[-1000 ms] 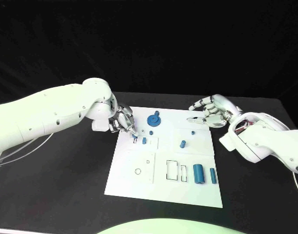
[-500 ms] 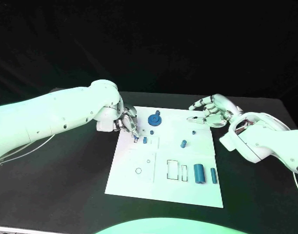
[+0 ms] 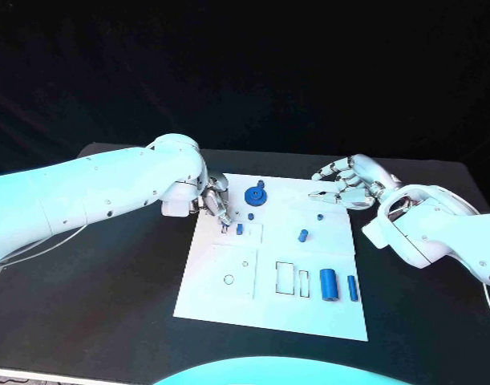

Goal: Assemble the parts on the task board

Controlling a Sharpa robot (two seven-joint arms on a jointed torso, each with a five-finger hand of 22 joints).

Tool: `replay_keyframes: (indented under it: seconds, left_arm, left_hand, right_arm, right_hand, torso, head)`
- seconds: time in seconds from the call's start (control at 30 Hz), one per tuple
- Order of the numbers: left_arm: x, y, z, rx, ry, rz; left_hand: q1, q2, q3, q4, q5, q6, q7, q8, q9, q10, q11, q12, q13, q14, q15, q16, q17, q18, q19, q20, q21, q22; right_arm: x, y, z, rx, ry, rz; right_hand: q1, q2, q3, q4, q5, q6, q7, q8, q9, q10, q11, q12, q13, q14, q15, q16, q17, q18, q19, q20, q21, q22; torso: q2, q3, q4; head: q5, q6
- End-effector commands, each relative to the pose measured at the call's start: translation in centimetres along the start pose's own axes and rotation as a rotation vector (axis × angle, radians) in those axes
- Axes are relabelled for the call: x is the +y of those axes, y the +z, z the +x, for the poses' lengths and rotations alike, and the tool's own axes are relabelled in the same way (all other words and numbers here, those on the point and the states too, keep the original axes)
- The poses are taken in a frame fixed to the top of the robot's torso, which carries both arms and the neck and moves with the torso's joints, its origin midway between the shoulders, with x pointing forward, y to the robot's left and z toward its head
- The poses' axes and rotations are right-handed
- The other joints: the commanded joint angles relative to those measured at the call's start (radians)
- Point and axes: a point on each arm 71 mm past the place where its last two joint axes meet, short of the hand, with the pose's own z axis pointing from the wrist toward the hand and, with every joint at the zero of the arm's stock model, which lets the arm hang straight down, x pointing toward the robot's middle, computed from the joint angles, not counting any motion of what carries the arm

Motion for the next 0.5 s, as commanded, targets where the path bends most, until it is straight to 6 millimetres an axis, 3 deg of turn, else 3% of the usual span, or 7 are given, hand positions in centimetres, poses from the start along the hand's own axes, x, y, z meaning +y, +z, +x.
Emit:
replay_keyframes:
  seconds: [0.03, 0.5]
  left_arm:
    - [-0.25, 0.07, 0.14, -0.005, 0.021, 0.009]
    - [0.1, 0.32, 0.56, 0.006, 0.028, -0.002]
  left_hand:
    - [-0.007, 0.006, 0.187, -0.193, 0.007, 0.013, -0.009, 0.005, 0.009, 0.007, 0.001, 0.004, 0.001, 0.098, -0.007, 0.006, 0.237, -0.018, 0.005, 0.001, 0.005, 0.063]
    - [-0.007, 0.005, 0.187, -0.194, 0.008, 0.013, -0.009, 0.005, 0.01, 0.007, 0.001, 0.003, 0.0, 0.098, -0.007, 0.006, 0.237, -0.018, 0.005, 0.0, 0.004, 0.062]
  right_arm:
    - [0.18, -0.01, 0.16, 0.008, -0.006, -0.017]
    - [0.16, 0.0, 0.18, 0.008, -0.007, -0.017]
  right_hand:
    - [-0.005, 0.002, -0.003, -0.005, 0.001, -0.006, -0.002, 0.007, -0.001, -0.007, -0.001, -0.004, 0.095, 0.07, -0.006, -0.006, 0.142, 0.015, 0.019, -0.003, -0.002, 0.153]
    - [-0.005, 0.002, -0.003, -0.005, 0.001, -0.006, -0.002, 0.007, -0.001, -0.007, -0.001, -0.004, 0.095, 0.07, -0.006, -0.006, 0.142, 0.015, 0.019, -0.003, -0.002, 0.153]
  torso:
    - [0.0, 0.0003, -0.0006]
    - [0.0, 0.0007, -0.0006]
  head:
    - [0.0, -0.002]
    - [0.0, -0.002]
